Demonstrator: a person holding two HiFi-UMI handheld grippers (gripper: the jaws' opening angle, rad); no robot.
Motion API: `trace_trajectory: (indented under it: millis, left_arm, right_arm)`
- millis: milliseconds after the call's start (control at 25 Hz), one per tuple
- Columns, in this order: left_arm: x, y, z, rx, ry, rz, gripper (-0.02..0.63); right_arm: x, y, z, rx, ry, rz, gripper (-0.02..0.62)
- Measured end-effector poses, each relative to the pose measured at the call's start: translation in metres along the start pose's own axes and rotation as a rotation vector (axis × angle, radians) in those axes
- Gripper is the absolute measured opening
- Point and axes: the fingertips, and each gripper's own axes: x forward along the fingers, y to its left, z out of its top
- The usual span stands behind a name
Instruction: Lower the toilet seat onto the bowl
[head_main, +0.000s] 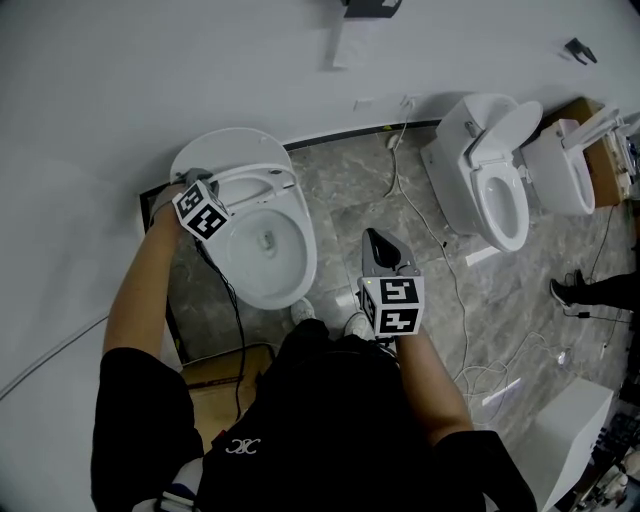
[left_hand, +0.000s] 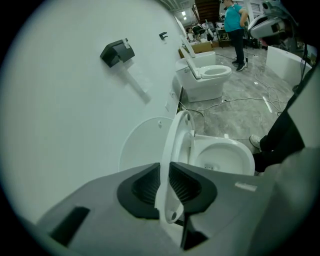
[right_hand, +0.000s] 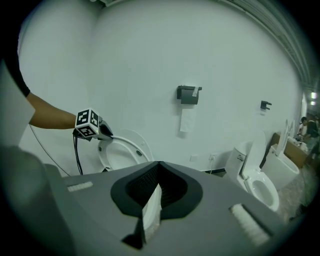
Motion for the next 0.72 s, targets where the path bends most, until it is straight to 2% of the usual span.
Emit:
trace_trajectory:
  millis: [320,560,720]
  left_arm:
    - [-0.024,-0.071,-0.010,0.060,0.060,-0.036,0.064]
    - [-0.037,-0.136,-0.022,0.065,0.110,-0.104,0.072]
    - [-0.032,-0.173,-0.029,0.079,0.155,-0.152,0.080]
  right_arm:
    - [-0.004,-0.011,-0.040,0.029,0.043,0.065,0.008]
    - [-0.006,-0.019,-0.079,0.082,0.089,0.124,0.008]
    - [-0.003,-0.023,-0.093,0.079,0.115,0.155,0.008]
